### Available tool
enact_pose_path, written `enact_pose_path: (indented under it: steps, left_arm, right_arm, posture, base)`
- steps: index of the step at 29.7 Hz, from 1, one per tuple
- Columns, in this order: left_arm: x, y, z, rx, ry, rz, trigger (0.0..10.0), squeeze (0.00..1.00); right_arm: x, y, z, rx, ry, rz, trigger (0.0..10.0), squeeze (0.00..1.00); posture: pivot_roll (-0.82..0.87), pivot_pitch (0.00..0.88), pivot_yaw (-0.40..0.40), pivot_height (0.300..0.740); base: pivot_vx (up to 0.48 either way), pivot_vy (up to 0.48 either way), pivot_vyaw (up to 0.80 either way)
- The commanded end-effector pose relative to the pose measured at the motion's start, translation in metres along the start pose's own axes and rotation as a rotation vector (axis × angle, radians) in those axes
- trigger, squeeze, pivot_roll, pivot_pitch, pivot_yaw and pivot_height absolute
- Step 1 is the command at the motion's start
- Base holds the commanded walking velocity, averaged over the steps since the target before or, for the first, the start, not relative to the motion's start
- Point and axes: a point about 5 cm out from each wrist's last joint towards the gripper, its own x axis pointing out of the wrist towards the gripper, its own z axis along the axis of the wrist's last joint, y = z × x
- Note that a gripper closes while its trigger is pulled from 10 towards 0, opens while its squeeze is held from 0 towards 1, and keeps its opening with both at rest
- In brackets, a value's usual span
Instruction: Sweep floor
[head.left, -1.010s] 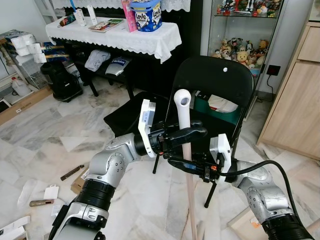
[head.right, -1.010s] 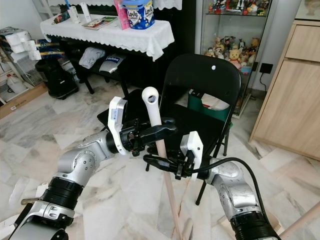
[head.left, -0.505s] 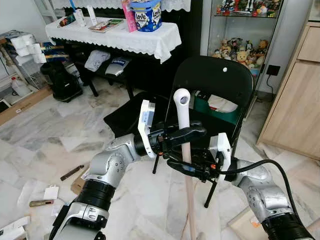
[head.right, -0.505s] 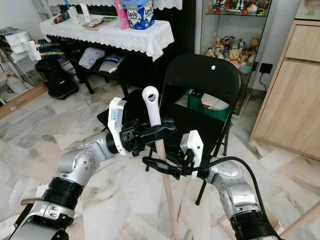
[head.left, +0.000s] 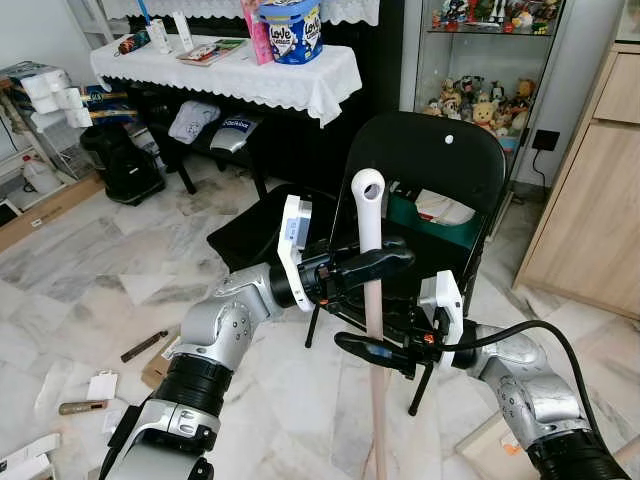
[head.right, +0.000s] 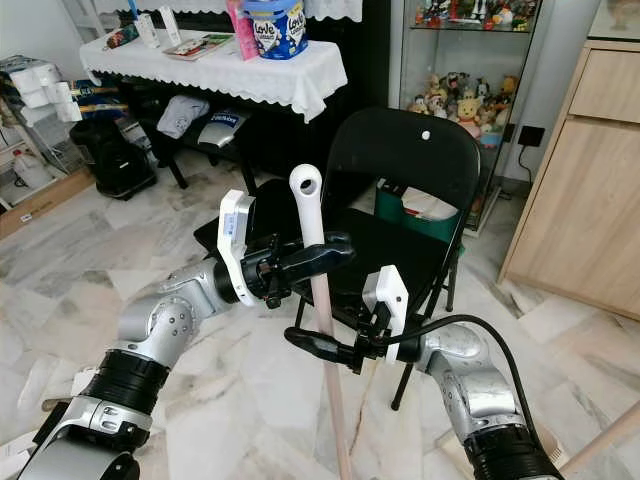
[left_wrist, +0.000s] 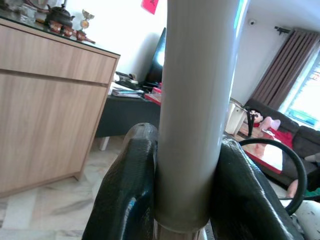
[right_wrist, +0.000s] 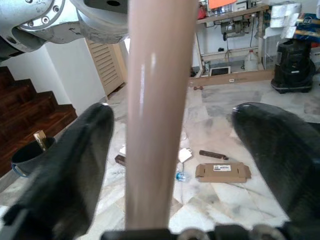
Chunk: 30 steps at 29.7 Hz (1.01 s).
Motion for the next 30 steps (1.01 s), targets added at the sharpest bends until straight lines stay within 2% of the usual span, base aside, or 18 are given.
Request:
enact_pose_path:
  steps: [1,2,3,5,6,7,8,20,25,30]
  left_arm:
    - [-0.001,0.003,0.006,0.028,-0.003,0.019,0.0,0.00]
    - [-0.001,0.004,0.006,0.030,-0.001,0.021,0.0,0.00]
    - [-0.001,0.005,0.005,0.044,0.007,0.041,0.0,0.00]
    - [-0.001,0.008,0.003,0.065,0.023,0.067,0.9,0.00]
    - [-0.001,0.010,0.002,0.077,0.032,0.086,4.4,0.00]
    - [-0.001,0.010,0.001,0.081,0.035,0.095,4.4,0.00]
    - [-0.001,0.011,0.001,0.083,0.037,0.099,10.0,0.00]
    - [-0.008,0.021,0.002,0.143,0.048,0.196,10.0,0.00]
    - [-0.021,0.035,0.010,0.216,0.040,0.334,10.0,0.00]
    - [-0.029,0.041,0.013,0.257,0.054,0.401,10.0,0.00]
  right_arm:
    - [0.003,0.001,0.001,-0.022,-0.002,-0.006,10.0,1.00]
    - [0.003,0.000,0.001,-0.027,0.001,-0.014,10.0,1.00]
    - [0.002,-0.001,0.001,-0.037,0.002,-0.024,10.0,0.00]
    - [0.002,-0.003,0.002,-0.040,-0.001,-0.042,10.0,0.00]
    - [0.002,-0.004,0.002,-0.045,-0.001,-0.051,10.0,0.00]
    - [0.002,-0.004,0.002,-0.050,0.000,-0.055,10.0,0.00]
    - [0.001,-0.005,0.002,-0.053,-0.001,-0.067,10.0,0.00]
    - [-0.002,-0.009,-0.001,-0.064,0.010,-0.127,10.0,0.00]
    - [-0.006,-0.014,-0.003,-0.076,0.021,-0.185,10.0,0.00]
    - [-0.009,-0.014,-0.007,-0.072,0.031,-0.201,10.0,0.00]
  posture:
    - [-0.11,0.000,0.147,0.740]
    - [-0.11,0.000,0.147,0.740]
    - [-0.11,0.000,0.147,0.740]
    - [-0.11,0.000,0.146,0.740]
    - [-0.11,0.000,0.146,0.740]
    - [-0.11,0.000,0.146,0.740]
    - [-0.11,0.000,0.146,0.740]
    - [-0.11,0.000,0.147,0.740]
    - [-0.11,0.000,0.148,0.740]
    - [-0.11,0.000,0.145,0.740]
  base:
    - [0.000,0.000,0.00]
    - [0.000,0.000,0.00]
    - [0.000,0.000,0.00]
    - [0.000,0.000,0.00]
    - [0.000,0.000,0.00]
    - [0.000,0.000,0.00]
    - [0.000,0.000,0.00]
    - [0.000,0.000,0.00]
    - [0.000,0.000,0.00]
    - [0.000,0.000,0.00]
